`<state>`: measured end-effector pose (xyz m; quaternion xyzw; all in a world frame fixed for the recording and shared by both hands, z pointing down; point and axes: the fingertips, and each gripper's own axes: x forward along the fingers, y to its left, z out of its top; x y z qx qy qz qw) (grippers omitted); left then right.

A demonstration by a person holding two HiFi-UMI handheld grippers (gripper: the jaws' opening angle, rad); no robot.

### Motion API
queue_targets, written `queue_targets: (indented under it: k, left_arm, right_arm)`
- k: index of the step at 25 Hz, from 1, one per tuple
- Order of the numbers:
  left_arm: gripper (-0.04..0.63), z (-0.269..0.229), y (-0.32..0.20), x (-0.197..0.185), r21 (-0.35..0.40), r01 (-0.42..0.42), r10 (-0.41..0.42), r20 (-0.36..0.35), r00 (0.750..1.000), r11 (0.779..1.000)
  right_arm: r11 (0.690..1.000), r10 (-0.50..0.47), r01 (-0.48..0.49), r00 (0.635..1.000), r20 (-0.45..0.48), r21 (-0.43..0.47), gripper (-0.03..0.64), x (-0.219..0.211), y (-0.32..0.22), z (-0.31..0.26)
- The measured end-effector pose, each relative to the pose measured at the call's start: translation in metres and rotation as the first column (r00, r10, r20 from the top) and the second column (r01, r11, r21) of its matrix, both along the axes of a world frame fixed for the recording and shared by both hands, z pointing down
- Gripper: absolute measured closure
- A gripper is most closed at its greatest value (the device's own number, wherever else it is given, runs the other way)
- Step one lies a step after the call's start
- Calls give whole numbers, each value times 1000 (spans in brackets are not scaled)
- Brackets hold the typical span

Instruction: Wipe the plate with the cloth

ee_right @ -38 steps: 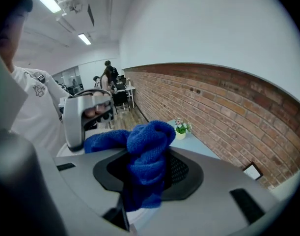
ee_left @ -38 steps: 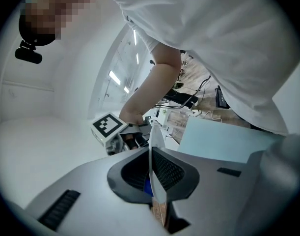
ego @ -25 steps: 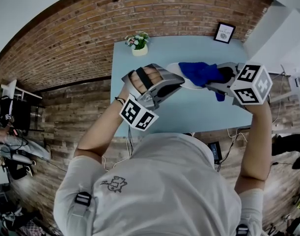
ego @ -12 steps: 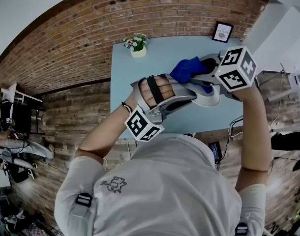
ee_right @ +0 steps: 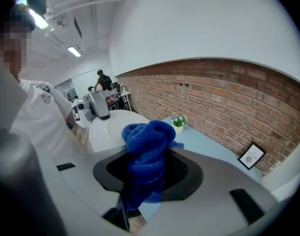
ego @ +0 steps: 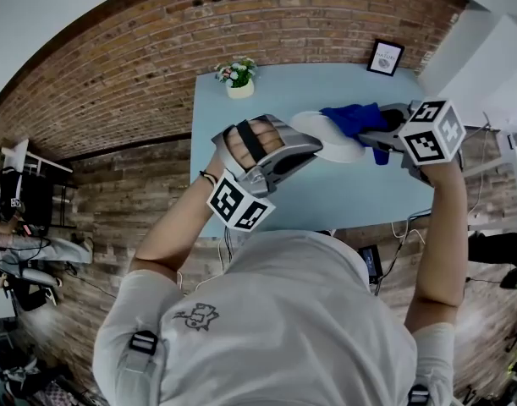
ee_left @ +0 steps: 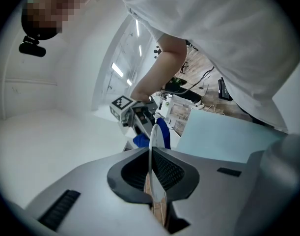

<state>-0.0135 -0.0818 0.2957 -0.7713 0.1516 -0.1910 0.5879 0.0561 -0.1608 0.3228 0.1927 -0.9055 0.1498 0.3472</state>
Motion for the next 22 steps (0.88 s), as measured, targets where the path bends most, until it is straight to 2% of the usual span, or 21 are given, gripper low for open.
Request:
queue_targets:
  k: [5, 13, 17, 22]
  left_arm:
    - [575, 0, -18, -5, -21, 30, -30, -2, 1000, 999]
    - [576, 0, 12, 25, 0, -66, 66, 10, 998, 998]
    - [575, -8, 31, 35, 25, -110, 110, 3, 994, 994]
    - [574, -1, 33, 36, 37, -92, 91, 27, 995, 995]
  right_arm:
    - [998, -66, 65, 996, 54, 27, 480, -14, 28, -24]
    - [981, -189, 185, 980, 68, 66, 480, -60, 42, -44]
    - [983, -180, 178, 982, 54, 50, 480, -66, 26, -38]
    - [994, -112, 112, 993, -32, 15, 480, -50, -6, -5]
